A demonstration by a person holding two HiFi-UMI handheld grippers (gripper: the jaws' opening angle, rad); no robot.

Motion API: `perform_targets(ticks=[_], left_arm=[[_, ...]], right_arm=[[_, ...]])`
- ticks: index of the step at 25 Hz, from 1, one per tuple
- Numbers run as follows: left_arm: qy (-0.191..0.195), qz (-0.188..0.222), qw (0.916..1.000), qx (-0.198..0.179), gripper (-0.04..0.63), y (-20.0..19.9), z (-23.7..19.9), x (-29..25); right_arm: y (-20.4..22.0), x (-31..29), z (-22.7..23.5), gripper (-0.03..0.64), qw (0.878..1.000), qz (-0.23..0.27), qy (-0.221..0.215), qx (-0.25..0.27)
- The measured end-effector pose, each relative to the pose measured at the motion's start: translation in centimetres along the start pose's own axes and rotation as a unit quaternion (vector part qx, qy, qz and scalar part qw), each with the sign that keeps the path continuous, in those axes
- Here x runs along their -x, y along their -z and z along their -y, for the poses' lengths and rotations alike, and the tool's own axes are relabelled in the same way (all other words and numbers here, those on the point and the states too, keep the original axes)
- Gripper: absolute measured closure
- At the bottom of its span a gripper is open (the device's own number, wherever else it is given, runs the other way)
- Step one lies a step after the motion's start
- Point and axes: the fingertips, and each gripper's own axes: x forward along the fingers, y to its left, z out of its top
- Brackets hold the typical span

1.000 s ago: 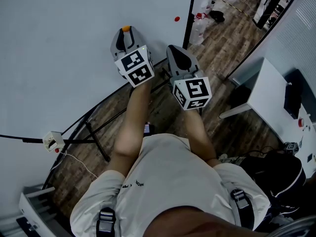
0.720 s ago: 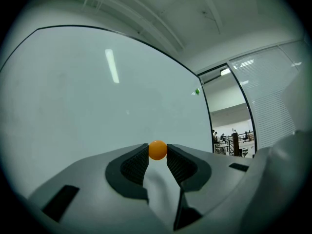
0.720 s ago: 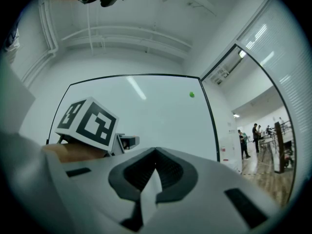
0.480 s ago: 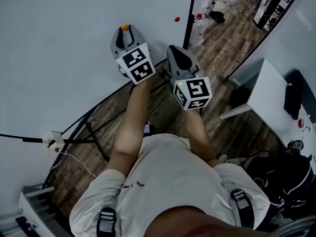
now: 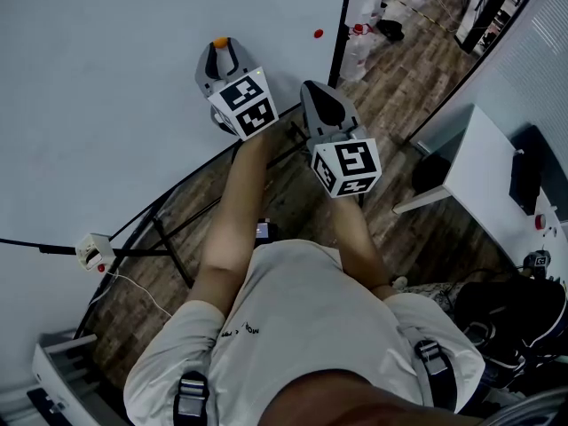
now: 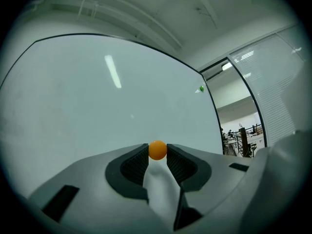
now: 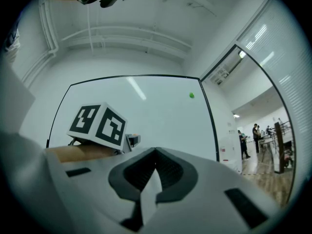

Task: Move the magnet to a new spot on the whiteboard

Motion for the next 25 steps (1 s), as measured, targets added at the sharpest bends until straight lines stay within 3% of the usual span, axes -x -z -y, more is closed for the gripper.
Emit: perform_targets(ticks=[13, 25], left_arm=[[-0.004, -0.014, 0.9998, -0.016, 0.479, 0.2, 0.1, -1.7], [-0.008, -0.044, 0.999, -0.008, 0.479, 1.0, -0.4, -3.3]], right_arm=[[-0.4, 0.3, 0.2, 0.603, 1.0, 0.002, 0.001, 0.003], [-0.1, 0.3, 0.5, 0.603, 1.0, -0.004, 0.006, 0.003]])
